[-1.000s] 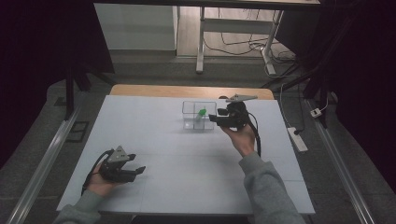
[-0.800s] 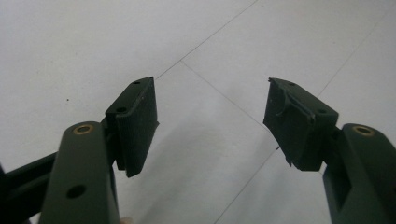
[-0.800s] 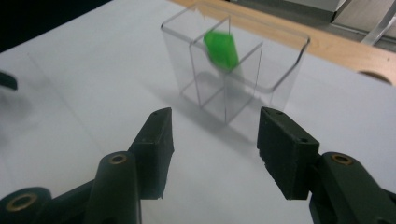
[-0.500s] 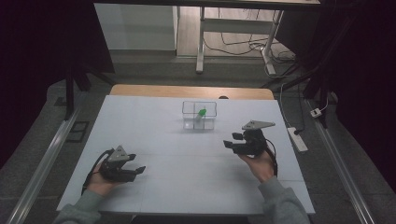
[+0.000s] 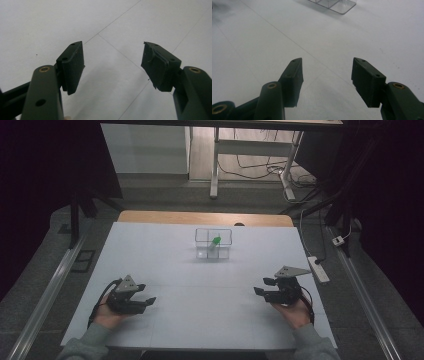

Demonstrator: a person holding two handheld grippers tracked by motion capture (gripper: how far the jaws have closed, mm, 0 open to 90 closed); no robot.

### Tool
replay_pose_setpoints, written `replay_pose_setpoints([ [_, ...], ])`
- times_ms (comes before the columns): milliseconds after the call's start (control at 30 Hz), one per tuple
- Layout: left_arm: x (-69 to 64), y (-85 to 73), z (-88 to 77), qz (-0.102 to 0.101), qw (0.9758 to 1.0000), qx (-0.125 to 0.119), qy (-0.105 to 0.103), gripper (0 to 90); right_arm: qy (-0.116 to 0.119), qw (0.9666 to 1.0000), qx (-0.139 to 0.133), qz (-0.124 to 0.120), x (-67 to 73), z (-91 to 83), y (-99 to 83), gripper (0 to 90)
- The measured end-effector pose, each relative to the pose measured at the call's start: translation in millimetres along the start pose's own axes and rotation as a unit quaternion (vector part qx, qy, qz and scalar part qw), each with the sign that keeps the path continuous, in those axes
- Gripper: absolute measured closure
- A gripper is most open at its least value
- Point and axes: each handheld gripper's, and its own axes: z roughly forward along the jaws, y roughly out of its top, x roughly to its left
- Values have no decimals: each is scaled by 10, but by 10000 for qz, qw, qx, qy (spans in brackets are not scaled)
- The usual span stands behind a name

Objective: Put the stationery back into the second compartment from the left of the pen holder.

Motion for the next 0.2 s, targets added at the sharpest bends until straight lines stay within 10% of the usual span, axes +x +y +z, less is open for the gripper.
replay_pose_setpoints([
  [200,4,4,-3,3,10000,-16,7,340,23,9999,33,-122,31,10,-14,419],
])
